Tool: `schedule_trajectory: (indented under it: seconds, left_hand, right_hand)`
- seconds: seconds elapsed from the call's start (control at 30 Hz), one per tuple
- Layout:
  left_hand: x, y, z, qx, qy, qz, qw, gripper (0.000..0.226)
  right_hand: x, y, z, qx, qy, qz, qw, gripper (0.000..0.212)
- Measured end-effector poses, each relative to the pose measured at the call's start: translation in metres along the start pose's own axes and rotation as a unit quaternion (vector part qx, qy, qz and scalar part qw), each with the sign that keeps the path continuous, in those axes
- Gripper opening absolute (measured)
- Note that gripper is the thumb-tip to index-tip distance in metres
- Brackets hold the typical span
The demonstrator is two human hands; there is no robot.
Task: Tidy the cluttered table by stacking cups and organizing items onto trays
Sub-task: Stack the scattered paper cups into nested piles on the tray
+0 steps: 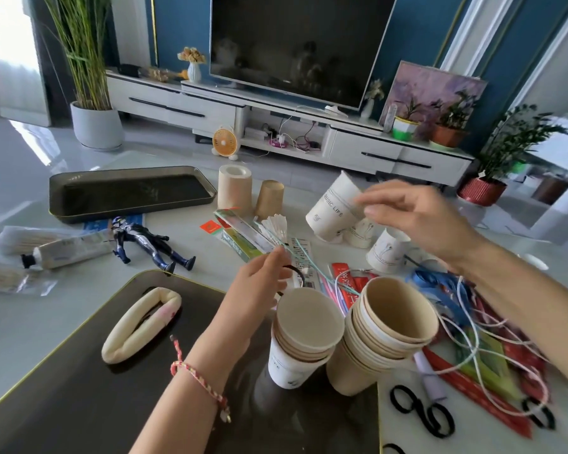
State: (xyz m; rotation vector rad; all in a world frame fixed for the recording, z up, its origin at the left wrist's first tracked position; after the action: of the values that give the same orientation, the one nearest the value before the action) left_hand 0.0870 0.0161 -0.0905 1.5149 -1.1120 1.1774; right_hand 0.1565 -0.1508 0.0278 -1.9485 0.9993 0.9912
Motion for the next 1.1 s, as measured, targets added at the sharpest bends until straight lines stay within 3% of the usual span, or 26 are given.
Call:
schedule_trajectory:
  seconds: [0.1,0.2,0.4,0.5,0.63,0.77,0.87,0.97,1.1]
  left_hand:
    - [0.001,0.001,-0.002,0.021,0.014,-0.009,1.000,0.038]
    - [0.001,0.004,-0.001,0.026,0.028,-0.024,0.999,0.043]
    - [0.004,0.011,0.000,0.019,0.033,-0.017,0.999,0.053]
    - [0.006,0.013,0.000,0.011,0.027,-0.008,1.000,0.057]
    - [0.010,0.016,0.006,-0.001,0.004,0.011,1.000,0.046]
    - [0.010,0.013,0.011,0.016,-0.030,0.031,0.999,0.021]
    - [0.008,0.008,0.014,0.024,-0.050,0.041,0.998,0.014]
    - [0.003,0.002,0.017,0.026,-0.071,0.038,0.996,0.021]
    - [-0.001,-0.001,0.021,0.017,-0.087,0.038,0.995,0.023]
  right_hand:
    - [-0.052,0.040,0.000,0.020,0.107,-0.114,0.987,0.017]
    - [-0.076,0.075,0.017,-0.009,0.163,-0.165,0.973,0.016]
    - [-0.051,0.106,0.071,-0.125,0.270,-0.145,0.943,0.017]
    - [-0.040,0.106,0.074,-0.169,0.242,-0.107,0.950,0.019]
    - [-0.025,0.066,0.026,-0.048,0.147,-0.079,0.985,0.012]
    - [0.052,0.009,-0.032,0.086,0.253,0.038,0.963,0.024]
    - [0.121,-0.010,-0.055,0.120,0.264,0.148,0.945,0.050]
    - [0.162,-0.025,-0.067,0.149,0.256,0.210,0.932,0.074]
    - [0.192,-0.048,-0.071,0.144,0.307,0.234,0.911,0.081]
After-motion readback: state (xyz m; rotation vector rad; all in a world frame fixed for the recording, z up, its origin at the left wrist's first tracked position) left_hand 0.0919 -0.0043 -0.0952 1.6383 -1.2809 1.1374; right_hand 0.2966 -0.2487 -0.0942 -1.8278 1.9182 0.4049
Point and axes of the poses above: each hand's wrist, its own y-axis away from the middle knuckle, its own z-axis out of the palm, x = y × z, the point moved 6 cm from there along -y, towards the middle knuckle, and after that the axes turned 12 degrees about -y, right-handed, at the moved point
